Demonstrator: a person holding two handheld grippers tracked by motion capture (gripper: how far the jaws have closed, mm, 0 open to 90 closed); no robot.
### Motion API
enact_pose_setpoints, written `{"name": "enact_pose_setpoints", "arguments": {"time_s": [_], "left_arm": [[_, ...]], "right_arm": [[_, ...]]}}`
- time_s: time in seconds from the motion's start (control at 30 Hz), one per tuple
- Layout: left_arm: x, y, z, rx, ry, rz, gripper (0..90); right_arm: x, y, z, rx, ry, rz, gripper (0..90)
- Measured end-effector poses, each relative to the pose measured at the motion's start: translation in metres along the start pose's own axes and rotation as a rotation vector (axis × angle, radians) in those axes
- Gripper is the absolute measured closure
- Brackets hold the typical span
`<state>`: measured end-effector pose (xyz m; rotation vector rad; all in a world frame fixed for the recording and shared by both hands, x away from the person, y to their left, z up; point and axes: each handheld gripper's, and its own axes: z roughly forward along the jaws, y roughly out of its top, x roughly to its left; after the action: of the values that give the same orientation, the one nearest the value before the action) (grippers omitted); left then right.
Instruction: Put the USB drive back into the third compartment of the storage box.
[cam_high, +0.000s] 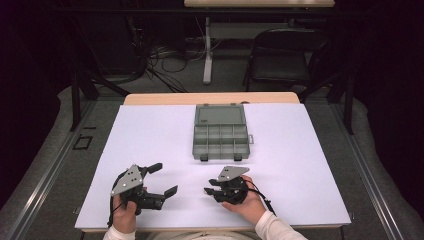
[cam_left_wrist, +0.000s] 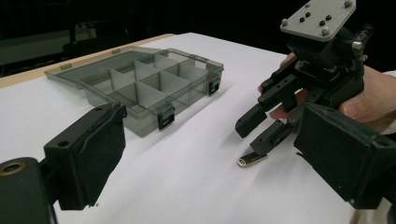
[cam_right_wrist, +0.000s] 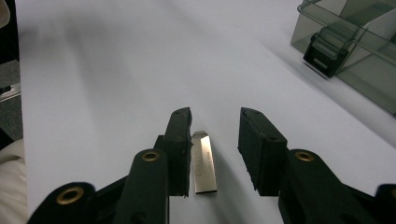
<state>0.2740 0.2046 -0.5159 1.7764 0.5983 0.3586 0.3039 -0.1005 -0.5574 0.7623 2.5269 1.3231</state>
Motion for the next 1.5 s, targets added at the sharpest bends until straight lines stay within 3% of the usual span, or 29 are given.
{"name": "enact_pose_setpoints", "arguments": {"time_s": [0.6, 1.5], "left_arm": [[0.0004, -0.0001, 0.0, 0.003, -0.002, -0.001, 9.8], [0.0017, -0.0001, -0.0001, 0.01, -0.018, -0.003, 10.6]], "right_arm": [[0.0027, -0.0069, 0.0067, 0.058, 0.018, -0.016, 72.8], [0.0024, -0.0098, 0.0073, 0.058, 0.018, -0.039, 79.6]]}}
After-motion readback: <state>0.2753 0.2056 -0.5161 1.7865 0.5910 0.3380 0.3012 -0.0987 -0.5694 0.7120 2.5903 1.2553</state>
